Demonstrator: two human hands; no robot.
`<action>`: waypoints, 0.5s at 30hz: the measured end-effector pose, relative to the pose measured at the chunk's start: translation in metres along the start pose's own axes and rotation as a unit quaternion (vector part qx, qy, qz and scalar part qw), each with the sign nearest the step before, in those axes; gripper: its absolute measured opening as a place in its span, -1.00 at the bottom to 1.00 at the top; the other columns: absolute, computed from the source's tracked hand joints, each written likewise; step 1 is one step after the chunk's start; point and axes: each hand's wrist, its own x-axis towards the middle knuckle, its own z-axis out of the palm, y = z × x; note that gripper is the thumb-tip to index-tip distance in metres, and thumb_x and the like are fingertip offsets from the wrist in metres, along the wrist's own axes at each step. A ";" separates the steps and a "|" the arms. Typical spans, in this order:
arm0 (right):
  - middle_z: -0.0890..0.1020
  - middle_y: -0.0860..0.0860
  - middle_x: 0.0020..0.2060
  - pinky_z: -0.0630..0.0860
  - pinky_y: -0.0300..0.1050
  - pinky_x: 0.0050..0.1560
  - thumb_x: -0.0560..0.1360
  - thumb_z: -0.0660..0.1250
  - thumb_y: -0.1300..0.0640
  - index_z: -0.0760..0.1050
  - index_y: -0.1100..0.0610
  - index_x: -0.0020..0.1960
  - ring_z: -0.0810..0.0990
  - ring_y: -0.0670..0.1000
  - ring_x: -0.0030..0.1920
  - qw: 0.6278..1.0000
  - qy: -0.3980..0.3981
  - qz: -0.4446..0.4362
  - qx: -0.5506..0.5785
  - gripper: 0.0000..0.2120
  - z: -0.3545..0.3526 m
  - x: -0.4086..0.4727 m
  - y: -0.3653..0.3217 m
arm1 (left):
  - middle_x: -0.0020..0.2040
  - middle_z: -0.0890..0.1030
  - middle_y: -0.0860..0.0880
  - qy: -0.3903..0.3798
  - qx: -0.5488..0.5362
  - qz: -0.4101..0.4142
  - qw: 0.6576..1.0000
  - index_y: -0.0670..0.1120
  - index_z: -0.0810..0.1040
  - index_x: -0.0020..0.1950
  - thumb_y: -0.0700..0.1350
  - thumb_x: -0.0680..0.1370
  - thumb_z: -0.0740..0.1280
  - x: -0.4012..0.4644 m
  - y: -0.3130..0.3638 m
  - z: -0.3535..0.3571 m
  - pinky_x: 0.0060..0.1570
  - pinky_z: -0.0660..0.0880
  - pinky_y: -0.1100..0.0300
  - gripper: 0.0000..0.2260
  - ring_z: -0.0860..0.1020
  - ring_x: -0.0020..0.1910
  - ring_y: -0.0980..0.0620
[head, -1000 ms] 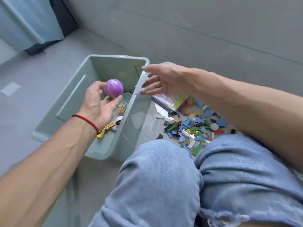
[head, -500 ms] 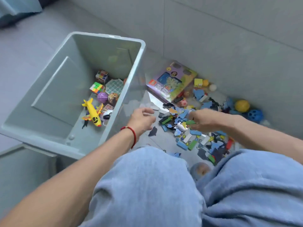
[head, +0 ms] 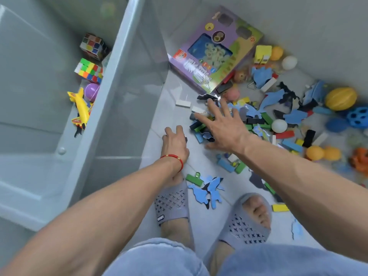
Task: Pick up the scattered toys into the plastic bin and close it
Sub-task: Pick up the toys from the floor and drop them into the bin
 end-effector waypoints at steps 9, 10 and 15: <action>0.38 0.09 0.37 0.45 0.18 0.07 0.46 0.45 0.13 0.36 -0.03 0.39 0.40 0.27 0.19 0.993 0.115 -0.004 0.015 -0.45 0.018 0.001 0.007 | -0.11 0.61 -0.04 0.062 -0.141 0.009 0.988 -0.12 0.30 0.07 -0.08 0.37 0.41 0.022 0.015 -0.020 -0.21 0.42 0.08 -0.61 0.51 -0.09 -0.17; 0.39 0.08 0.36 0.45 0.16 0.01 0.45 0.45 0.13 0.36 -0.01 0.38 0.41 0.26 0.16 0.994 0.113 -0.005 0.011 -0.46 0.017 0.001 0.008 | -0.13 0.59 -0.03 0.076 -0.135 0.027 0.988 -0.12 0.28 0.09 -0.09 0.40 0.37 0.022 0.018 -0.020 -0.20 0.42 0.05 -0.63 0.47 -0.06 -0.17; 0.43 0.06 0.30 0.47 0.08 -0.14 0.48 0.40 0.15 0.32 0.13 0.40 0.40 0.21 0.13 0.995 0.101 0.019 0.017 -0.48 0.010 0.009 0.009 | -0.10 0.54 -0.14 0.035 -0.031 0.110 0.993 -0.10 0.31 0.20 -0.11 0.53 0.19 0.027 0.030 -0.017 -0.05 0.39 -0.02 -0.74 0.29 0.00 -0.13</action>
